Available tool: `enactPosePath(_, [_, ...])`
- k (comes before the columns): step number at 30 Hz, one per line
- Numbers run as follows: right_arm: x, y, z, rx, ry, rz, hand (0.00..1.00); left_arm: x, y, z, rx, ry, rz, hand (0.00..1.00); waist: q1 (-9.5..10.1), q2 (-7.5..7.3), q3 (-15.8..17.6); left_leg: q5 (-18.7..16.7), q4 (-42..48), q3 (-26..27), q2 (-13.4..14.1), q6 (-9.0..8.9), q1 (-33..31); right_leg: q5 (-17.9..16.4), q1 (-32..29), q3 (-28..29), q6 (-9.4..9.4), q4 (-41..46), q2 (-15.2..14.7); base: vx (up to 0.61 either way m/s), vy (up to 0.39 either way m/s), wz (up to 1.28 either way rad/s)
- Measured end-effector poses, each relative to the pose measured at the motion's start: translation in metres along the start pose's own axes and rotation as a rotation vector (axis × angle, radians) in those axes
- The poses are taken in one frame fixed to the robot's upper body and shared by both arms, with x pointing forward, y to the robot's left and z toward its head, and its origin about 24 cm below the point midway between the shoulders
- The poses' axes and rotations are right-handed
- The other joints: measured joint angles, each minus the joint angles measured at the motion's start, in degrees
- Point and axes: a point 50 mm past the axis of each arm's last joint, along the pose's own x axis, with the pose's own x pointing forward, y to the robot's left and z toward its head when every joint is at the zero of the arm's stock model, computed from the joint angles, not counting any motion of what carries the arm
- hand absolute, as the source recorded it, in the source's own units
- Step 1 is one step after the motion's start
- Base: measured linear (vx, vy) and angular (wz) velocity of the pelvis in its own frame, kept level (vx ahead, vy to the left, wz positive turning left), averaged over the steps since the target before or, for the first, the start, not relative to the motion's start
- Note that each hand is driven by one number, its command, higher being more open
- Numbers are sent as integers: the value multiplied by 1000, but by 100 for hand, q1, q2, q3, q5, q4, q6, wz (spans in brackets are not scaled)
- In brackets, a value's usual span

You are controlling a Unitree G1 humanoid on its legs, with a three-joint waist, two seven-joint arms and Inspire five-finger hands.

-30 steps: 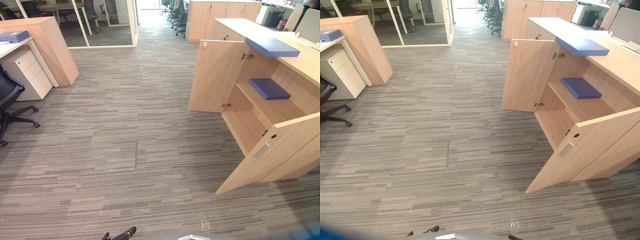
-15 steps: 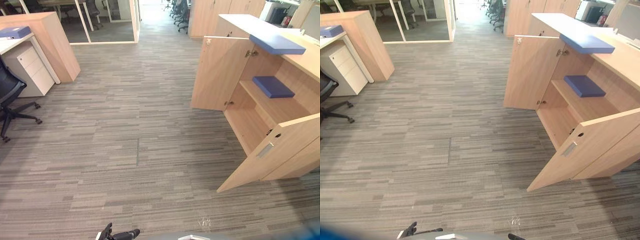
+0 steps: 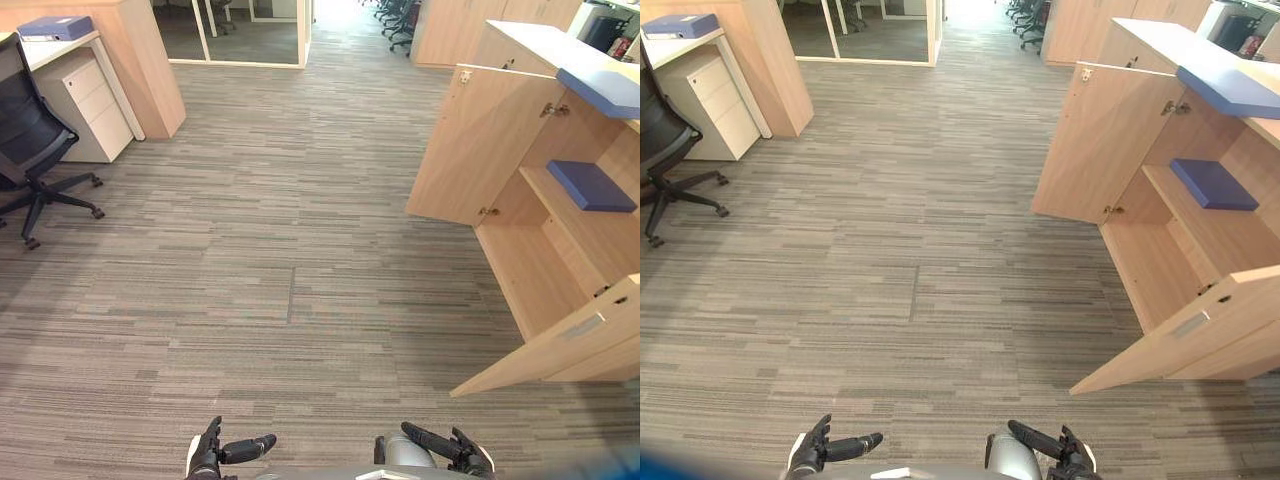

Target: Walk over to the cabinet, pick up the folder, carry it to the office cabinet, place the folder inside the office cabinet, then close the office cabinet door

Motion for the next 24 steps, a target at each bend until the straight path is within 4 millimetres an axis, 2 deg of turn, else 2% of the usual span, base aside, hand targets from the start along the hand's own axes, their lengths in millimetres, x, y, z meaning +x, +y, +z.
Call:
enactPosePath(2, [0,0,1,3,-2,0,100,1,-4,3,45,-12,-18,100,-76,58,4,-145,-193,-215,260,-141,298,-4,-9,-271,35,-542,203,418,-217,51])
enactPosePath(4, [0,-1,-3,47,10,-13,100,1,-6,4,98,-18,-36,100,-153,76,-15,-260,-480,-410,491,-329,639,44,6,-576,-41,-1244,296,463,-249,56])
enactPosePath(5, [-1,-3,-9,82,31,-28,100,1,-6,2,111,-10,-43,100,-166,58,-97,-337,-693,-473,600,-448,946,540,77,-705,-253,-1590,326,367,-189,37])
enactPosePath(6, [-2,-9,-11,96,39,-44,100,0,-11,-1,114,4,-56,100,-179,161,-171,-371,-699,-518,698,-518,1054,456,168,-834,-442,-1557,402,795,-360,33])
enactPosePath(7, [-2,-14,-13,113,51,-61,100,-1,-17,-4,128,12,-84,100,-179,328,-269,-205,-413,-513,857,-780,948,388,269,-969,-590,-1535,507,848,-359,20])
enactPosePath(8, [-2,-15,-12,110,46,-63,100,0,-20,2,138,-8,-96,100,-200,345,-261,181,205,-503,797,-928,747,399,299,-1050,-657,-1266,459,839,-360,9])
enactPosePath(9, [-2,-15,-11,110,43,-63,100,1,-21,5,136,-16,-96,100,-222,360,-230,398,783,-478,794,-991,560,429,298,-1081,-726,-1038,476,602,-302,14])
enactPosePath(10, [-2,-19,-9,102,32,-66,100,0,-25,3,93,-12,-86,100,-242,504,-204,926,2523,-383,926,-1326,-106,317,785,-1084,-608,-2209,654,401,-217,10])
enactPosePath(11, [-3,-28,-9,100,33,-82,100,-1,-30,5,40,-18,-81,100,-232,724,-163,1140,3827,-257,1163,-1347,-585,366,1244,-1092,-766,-2586,963,491,-215,-12])
enactPosePath(12, [-3,-29,-9,94,37,-85,100,-1,-34,8,-20,-27,-71,100,-139,780,-179,1141,4805,-165,1284,-1351,-973,349,1587,-909,-833,-2862,1179,424,-116,-46])
enactPosePath(13, [-2,-24,-7,93,36,-77,100,-2,-34,10,-63,-33,-59,100,-80,706,-163,1111,5415,-17,1342,-1318,-1305,336,1922,-797,-855,-3045,1272,693,-129,-72])
enactPosePath(14, [0,-12,-5,74,41,-50,100,0,-32,17,-77,-56,-48,100,-20,481,-100,1043,5722,221,1336,-1222,-1661,326,2377,-580,-873,-3343,1264,682,-71,-90])
enactPosePath(15, [1,2,-2,66,35,-16,100,1,-33,26,-83,-94,-41,100,49,294,-69,914,5716,413,1340,-1056,-2020,326,2704,-340,-875,-3584,1212,658,-48,-89])
enactPosePath(16, [2,9,-1,62,31,4,100,1,-33,31,-80,-115,-41,100,93,242,-66,833,5643,456,1345,-1038,-2207,326,2831,-225,-875,-3665,1186,508,32,-109])
enactPosePath(18, [3,27,5,45,24,48,100,2,-34,40,-80,-152,-45,100,174,138,-26,592,4916,512,1321,-932,-2740,318,3245,97,-860,-3901,1020,496,111,-105])
enactPosePath(20, [3,32,6,48,23,61,100,3,-35,45,-74,-168,-48,100,187,116,14,565,3094,558,1269,-922,-2919,204,3579,222,-595,-3904,713,555,223,-80])
enactPosePath(21, [3,31,4,48,26,53,100,3,-37,45,-55,-169,-57,100,185,153,-5,856,1671,429,1223,-866,-2890,86,3768,246,-444,-3902,567,418,237,-47])
enactPosePath(22, [2,29,3,48,27,45,100,2,-39,44,-46,-168,-66,100,185,198,-30,1237,1007,307,1224,-865,-2864,8,3846,280,-391,-3902,524,546,347,-37])
enactPosePath(23, [2,29,-1,50,40,45,100,3,-36,44,-33,-163,-67,100,207,148,-70,1742,924,351,1102,-940,-2777,-88,3971,355,-355,-3877,385,558,317,-4])
enactPosePath(24, [0,42,-6,63,59,68,100,7,-30,49,-17,-168,-39,100,154,-140,-209,1574,749,475,777,-877,-2734,145,3775,442,-359,-3740,72,660,374,1])
